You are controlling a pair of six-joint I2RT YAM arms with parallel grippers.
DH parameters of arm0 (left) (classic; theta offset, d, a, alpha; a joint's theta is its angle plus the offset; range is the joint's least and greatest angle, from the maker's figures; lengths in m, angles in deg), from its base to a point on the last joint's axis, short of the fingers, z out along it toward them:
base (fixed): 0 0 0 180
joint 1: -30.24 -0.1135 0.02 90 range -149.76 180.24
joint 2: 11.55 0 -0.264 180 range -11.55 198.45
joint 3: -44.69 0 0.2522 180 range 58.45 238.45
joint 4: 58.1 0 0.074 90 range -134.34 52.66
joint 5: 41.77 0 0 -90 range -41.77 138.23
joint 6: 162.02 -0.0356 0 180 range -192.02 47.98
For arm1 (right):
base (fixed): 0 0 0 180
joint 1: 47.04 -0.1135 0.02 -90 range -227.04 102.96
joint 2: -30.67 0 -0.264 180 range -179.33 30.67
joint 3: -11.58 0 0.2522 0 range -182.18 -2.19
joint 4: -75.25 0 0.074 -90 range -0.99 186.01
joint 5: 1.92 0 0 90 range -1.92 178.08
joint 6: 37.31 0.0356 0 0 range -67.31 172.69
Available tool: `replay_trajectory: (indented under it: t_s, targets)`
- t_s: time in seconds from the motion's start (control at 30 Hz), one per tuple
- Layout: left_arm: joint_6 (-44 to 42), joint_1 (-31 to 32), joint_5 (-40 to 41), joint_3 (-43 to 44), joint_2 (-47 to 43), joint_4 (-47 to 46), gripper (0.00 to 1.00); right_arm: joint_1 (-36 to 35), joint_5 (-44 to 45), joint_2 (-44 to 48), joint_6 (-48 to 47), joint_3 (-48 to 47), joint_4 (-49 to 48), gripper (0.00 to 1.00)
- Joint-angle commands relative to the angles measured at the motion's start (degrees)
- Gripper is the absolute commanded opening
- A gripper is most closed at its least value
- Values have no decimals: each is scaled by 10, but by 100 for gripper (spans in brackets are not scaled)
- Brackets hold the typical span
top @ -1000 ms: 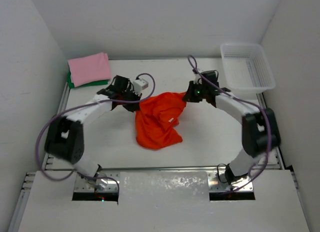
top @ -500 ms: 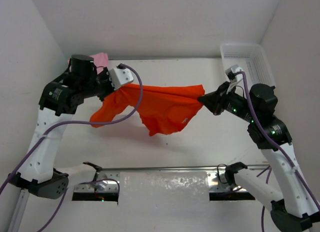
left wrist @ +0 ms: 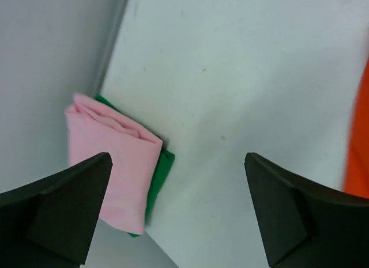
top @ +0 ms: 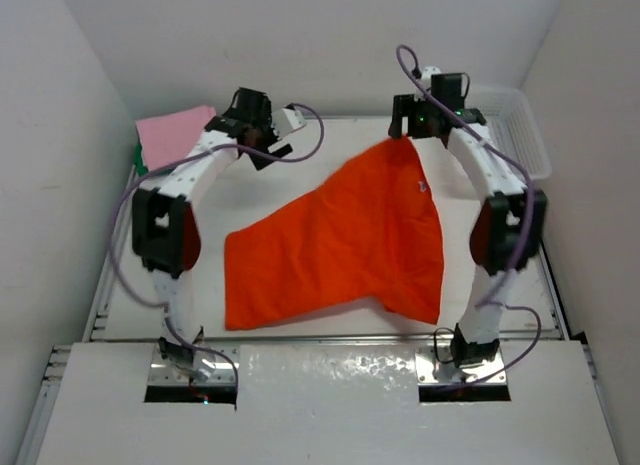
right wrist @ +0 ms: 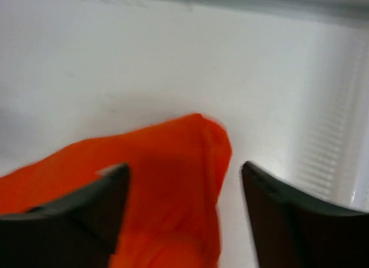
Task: Fold and stack the t-shirts
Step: Flatten out the tshirt
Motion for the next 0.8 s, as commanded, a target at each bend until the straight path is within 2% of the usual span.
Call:
replay_trajectory:
  t_s: [0.0, 0.03, 0.07, 0.1, 0.13, 0.17, 0.2, 0.23, 0.27, 0.3, 0.33, 0.37, 0.43, 0.47, 0.57, 0.67, 0.77]
  targets:
    - [102, -35, 155, 146, 102, -184, 100, 16, 61, -151, 9, -154, 88, 81]
    - [153, -41, 162, 200, 145, -133, 100, 16, 59, -201, 25, -225, 150, 86]
    - [178, -47, 129, 277, 154, -96, 100, 14, 60, -206, 29, -236, 166, 91]
    - [190, -52, 90, 286, 149, -56, 100, 10, 67, -196, 32, -225, 170, 94]
    - [190, -52, 46, 264, 95, -17, 100, 7, 72, -137, 25, -150, 140, 97]
    - [179, -45, -21, 218, 50, -18, 100, 1, 79, -97, 22, -100, 117, 99]
    - [134, -11, -34, 72, -60, -27, 100, 1, 96, -56, 22, -47, 94, 99]
    - [105, 16, -32, -17, -118, -55, 98, 1, 96, 21, 27, 43, 66, 99]
    - [70, 50, -27, -152, -166, -45, 96, 1, 110, 56, 29, 78, 59, 99]
    - [40, 110, -34, -182, -211, 44, 72, 1, 119, 85, 35, 137, 66, 99]
    - [57, 128, -42, -206, -220, 80, 59, 1, 122, 111, 42, 163, 77, 99]
    - [72, 150, -82, -263, -229, 105, 55, 1, 126, 149, 50, 186, 87, 98]
    - [110, 186, -85, -337, -273, 111, 61, 7, 133, 173, 79, 255, 132, 95]
    - [122, 242, -70, -403, -289, 104, 65, 10, 144, 194, 86, 275, 146, 89]
    - [178, 340, -40, -491, -329, 74, 68, 24, 191, 248, 108, 385, 138, 78]
    - [181, 400, -13, -568, -329, 48, 70, 66, 145, 287, 132, 471, 113, 79]
    - [166, 423, 10, -626, -328, 24, 76, 103, 120, 300, 138, 525, 94, 82]
